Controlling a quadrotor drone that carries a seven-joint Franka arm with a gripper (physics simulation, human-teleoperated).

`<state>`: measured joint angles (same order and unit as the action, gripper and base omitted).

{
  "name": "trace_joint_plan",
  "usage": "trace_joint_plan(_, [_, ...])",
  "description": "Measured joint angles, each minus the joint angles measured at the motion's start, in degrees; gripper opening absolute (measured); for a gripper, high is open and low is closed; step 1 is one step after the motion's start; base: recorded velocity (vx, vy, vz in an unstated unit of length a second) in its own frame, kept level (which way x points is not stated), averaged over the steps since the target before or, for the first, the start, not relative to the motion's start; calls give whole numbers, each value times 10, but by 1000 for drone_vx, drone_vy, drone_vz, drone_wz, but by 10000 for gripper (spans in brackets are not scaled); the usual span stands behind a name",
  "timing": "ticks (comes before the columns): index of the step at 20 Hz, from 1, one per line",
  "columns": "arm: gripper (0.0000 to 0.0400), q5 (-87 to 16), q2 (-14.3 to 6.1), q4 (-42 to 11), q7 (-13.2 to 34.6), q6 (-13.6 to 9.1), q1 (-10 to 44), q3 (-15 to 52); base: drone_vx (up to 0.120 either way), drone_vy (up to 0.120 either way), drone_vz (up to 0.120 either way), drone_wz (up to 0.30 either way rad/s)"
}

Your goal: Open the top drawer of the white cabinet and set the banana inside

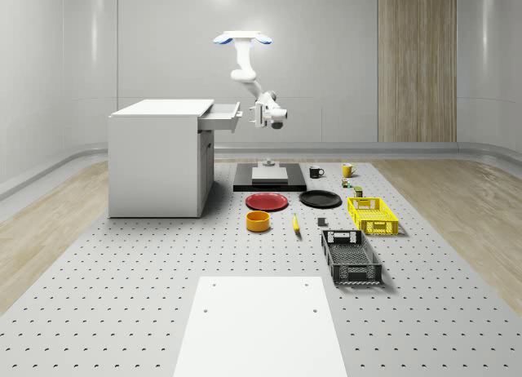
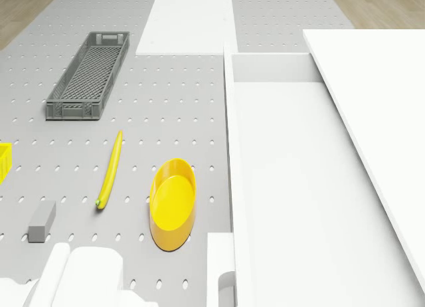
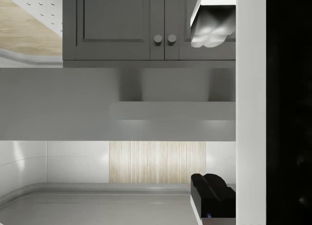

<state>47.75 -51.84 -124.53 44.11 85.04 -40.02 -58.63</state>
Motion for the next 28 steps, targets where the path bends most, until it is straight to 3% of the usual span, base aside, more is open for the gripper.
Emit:
trace_joint_plan(11, [399,-23,-42,-1,26,31,-32,-7,0,120,0,0])
trace_joint_plan(12, [400,22,-68,-24,18,45,-43,-27,0,120,0,0])
trace_joint_plan(15, [400,210,-158,-147,-74,112,-70,-78,40,120,0,0])
trace_joint_plan(17, [400,316,-207,-205,-145,129,-96,-103,120,120,0,0])
trace_joint_plan(19, [400,396,-244,-243,-208,130,-124,-123,120,120,0,0])
trace_joint_plan(23, [400,491,-291,-282,-295,111,-170,-147,120,120,0,0])
trace_joint_plan(28, [400,539,-321,-301,-348,91,-204,-161,120,120,0,0])
